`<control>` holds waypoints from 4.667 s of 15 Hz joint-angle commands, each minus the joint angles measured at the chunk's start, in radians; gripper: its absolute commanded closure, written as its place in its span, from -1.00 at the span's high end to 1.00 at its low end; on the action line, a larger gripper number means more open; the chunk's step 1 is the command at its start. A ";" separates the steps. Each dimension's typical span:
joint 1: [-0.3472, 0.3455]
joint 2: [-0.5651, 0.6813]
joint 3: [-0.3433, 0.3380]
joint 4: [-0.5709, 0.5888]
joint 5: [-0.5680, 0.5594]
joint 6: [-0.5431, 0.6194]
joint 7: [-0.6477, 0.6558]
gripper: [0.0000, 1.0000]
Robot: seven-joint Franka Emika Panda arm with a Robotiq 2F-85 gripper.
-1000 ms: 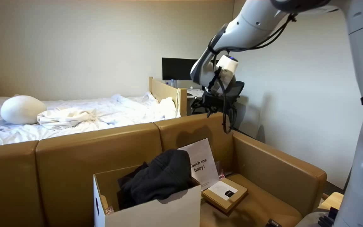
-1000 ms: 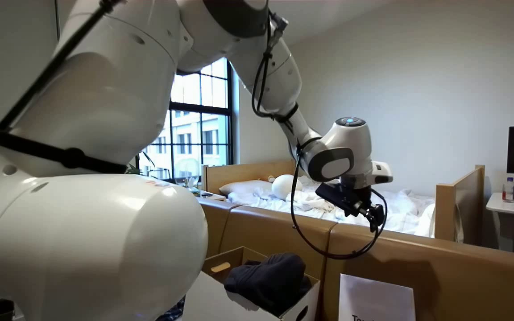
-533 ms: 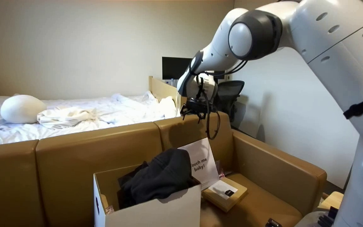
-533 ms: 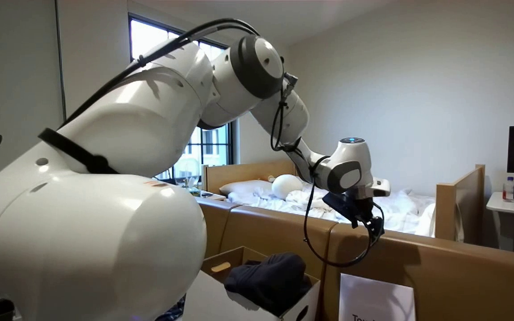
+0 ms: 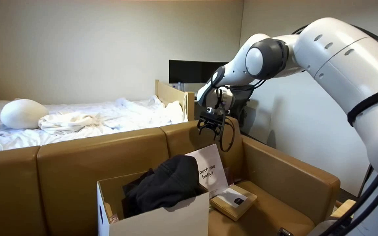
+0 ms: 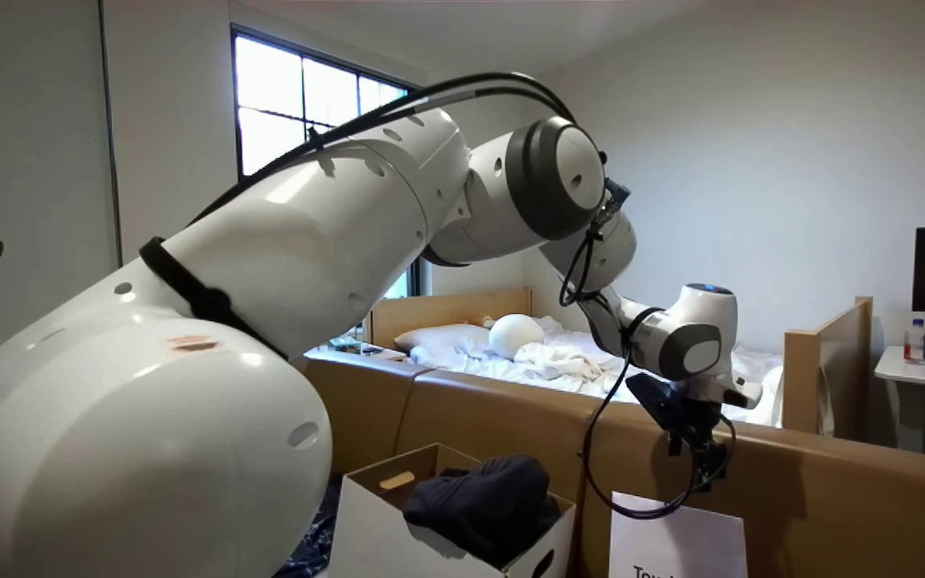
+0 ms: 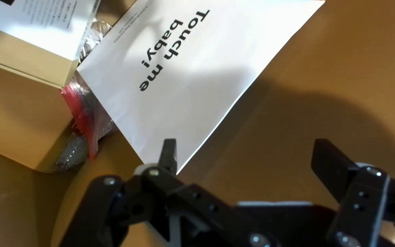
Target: Pick up the white paper bag and put it in the box.
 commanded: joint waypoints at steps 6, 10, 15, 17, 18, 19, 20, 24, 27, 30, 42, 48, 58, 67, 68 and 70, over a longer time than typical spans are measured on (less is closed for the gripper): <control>-0.076 0.225 0.048 0.175 -0.015 0.099 0.184 1.00; -0.101 0.246 0.063 0.196 -0.012 0.087 0.200 1.00; -0.124 0.284 0.084 0.241 -0.014 0.076 0.181 1.00; -0.122 0.311 0.078 0.270 -0.023 0.078 0.189 1.00; -0.122 0.321 0.077 0.282 -0.024 0.082 0.190 1.00; -0.114 0.329 0.064 0.289 -0.031 0.079 0.209 1.00; -0.116 0.327 0.067 0.288 -0.032 0.062 0.205 1.00; -0.122 0.332 0.049 0.285 -0.042 -0.019 0.222 1.00; -0.148 0.351 0.042 0.275 -0.027 -0.020 0.222 1.00; -0.167 0.359 0.051 0.276 -0.016 -0.010 0.228 1.00; -0.134 0.289 0.067 0.204 -0.147 -0.050 0.062 -0.68; -0.136 0.235 0.080 0.122 -0.132 -0.018 0.019 -0.94; -0.153 -0.086 0.179 -0.329 -0.158 0.414 -0.291 -0.85; -0.007 -0.497 0.061 -0.657 -0.409 0.346 -0.337 -0.86; 0.028 -0.540 0.029 -0.671 -0.453 0.323 -0.305 -0.86; 0.063 -0.629 0.014 -0.684 -0.519 0.225 -0.282 -0.84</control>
